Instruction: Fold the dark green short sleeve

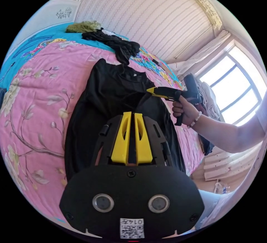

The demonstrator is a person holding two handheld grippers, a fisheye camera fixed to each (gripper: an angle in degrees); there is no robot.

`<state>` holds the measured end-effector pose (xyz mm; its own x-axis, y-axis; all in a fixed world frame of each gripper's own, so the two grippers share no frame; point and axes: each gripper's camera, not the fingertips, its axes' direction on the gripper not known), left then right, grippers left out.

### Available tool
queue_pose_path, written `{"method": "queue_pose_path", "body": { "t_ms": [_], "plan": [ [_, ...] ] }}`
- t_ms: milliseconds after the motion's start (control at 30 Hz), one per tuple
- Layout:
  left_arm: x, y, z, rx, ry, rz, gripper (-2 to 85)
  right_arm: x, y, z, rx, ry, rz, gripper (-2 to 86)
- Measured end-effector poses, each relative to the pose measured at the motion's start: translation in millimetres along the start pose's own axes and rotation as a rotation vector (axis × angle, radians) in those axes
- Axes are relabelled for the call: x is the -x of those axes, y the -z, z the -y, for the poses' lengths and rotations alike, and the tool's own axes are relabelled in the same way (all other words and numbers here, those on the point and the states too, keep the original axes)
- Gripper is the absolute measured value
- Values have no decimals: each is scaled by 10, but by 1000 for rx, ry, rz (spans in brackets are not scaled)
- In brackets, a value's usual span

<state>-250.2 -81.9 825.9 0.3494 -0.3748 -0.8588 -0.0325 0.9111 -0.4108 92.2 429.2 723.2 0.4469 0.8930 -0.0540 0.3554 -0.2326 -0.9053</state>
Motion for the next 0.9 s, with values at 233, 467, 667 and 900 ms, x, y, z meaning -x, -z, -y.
{"method": "queue_pose_path", "body": {
  "t_ms": [233, 467, 667, 900],
  "plan": [
    [-172, -243, -121, 141, -59, -71, 64, -140, 201, -286, 1, -45, -38, 19],
    [-353, -700, -24, 158, -107, 5, 65, 172, 33, -190, 37, 139, -164, 55],
    [-408, -1125, -113, 302, -111, 26, 4, 118, -209, -336, 206, 201, -280, 6],
    [-461, -1045, -181, 417, -177, -45, 64, -28, 159, -694, 197, 187, -309, 43]
  ]
}}
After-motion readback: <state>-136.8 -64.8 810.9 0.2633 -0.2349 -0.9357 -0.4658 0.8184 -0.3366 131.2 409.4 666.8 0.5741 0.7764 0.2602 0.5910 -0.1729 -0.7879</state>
